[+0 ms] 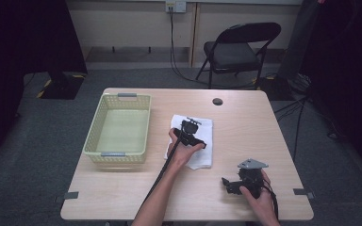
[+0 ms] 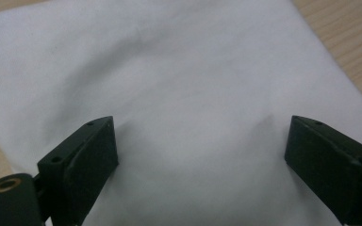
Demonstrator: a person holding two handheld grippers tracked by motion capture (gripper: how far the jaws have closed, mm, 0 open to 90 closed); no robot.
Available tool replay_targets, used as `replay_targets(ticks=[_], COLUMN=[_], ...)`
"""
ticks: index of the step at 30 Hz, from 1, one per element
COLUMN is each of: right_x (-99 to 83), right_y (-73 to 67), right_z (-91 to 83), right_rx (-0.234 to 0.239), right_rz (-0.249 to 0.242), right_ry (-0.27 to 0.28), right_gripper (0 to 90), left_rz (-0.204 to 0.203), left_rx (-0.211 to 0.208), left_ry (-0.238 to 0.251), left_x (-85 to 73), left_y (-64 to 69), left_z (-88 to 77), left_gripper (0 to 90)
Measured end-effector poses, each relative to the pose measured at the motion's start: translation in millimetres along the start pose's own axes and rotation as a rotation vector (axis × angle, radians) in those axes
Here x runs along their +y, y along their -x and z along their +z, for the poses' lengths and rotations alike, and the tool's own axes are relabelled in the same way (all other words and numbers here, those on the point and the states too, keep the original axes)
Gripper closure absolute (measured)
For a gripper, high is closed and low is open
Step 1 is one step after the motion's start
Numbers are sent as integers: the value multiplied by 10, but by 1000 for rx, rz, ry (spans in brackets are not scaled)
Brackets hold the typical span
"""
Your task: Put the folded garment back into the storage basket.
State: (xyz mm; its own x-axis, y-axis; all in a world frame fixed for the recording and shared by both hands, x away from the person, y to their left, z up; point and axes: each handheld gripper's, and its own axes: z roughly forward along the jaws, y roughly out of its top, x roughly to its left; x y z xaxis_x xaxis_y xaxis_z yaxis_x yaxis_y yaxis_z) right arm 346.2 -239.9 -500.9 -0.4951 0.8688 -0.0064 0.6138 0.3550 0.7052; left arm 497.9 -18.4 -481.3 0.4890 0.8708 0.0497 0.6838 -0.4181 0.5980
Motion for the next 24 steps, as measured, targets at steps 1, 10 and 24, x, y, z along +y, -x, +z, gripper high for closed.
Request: replay_targets(ticks=[1,10,24], right_x=[0,0,0], right_y=[0,-3,-6], right_z=[0,0,0], right_rx=[1,4,8], right_rz=[0,-2,-5], right_ry=[0,1,0], right_gripper=[0,0,0], left_rz=[2,1,7], left_rx=[5,0,-26], left_ry=[3,21,24], left_x=[-4,-40,-38], left_y=[8,-17,3], left_z=[4,13,-51], left_gripper=[81,50,254])
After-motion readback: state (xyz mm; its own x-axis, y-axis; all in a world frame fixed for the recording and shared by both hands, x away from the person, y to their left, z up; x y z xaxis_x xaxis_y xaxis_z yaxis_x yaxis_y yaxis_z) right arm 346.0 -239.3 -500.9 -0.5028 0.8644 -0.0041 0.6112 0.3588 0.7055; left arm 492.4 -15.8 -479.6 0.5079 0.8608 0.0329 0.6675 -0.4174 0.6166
